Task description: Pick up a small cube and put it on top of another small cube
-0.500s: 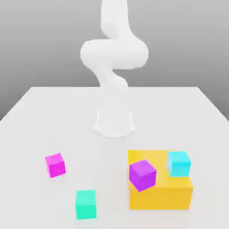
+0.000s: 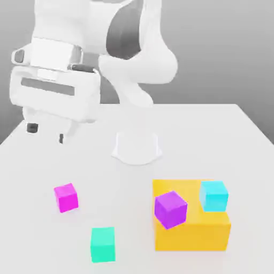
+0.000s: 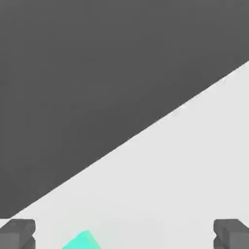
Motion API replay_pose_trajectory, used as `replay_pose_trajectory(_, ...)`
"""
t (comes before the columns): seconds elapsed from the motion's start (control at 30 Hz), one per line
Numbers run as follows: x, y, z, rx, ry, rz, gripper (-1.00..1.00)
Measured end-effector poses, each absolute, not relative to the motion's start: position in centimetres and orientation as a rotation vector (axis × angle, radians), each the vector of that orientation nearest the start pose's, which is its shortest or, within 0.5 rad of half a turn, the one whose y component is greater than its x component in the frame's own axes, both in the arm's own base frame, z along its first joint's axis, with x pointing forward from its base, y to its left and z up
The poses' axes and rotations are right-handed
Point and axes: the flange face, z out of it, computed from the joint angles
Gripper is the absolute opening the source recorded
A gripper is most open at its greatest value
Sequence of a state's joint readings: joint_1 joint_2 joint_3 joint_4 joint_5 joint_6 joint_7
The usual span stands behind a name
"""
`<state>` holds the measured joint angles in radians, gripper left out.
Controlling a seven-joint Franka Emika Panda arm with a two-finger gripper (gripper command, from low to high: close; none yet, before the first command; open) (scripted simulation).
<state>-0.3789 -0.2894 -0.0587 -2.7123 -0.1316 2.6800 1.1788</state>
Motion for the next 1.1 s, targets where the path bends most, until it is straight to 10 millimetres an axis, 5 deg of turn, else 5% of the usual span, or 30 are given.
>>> replay_pose_trajectory(0.27, 28.4, -20.2, 20.8, -1.918, 2.484, -0.041, 0.00)
replay_pose_trajectory(0.53, 27.4, -20.2, 13.9, -1.876, 2.520, -0.003, 0.00)
replay_pose_trajectory(0.57, 27.3, -20.1, 13.3, -1.877, 2.520, -0.002, -1.00)
replay_pose_trajectory(0.8, 27.3, -20.1, 13.3, -1.876, 2.519, -0.003, -1.00)
replay_pose_trajectory(1.1, 28.3, -19.2, 19.8, -1.894, 2.505, -0.003, -1.00)
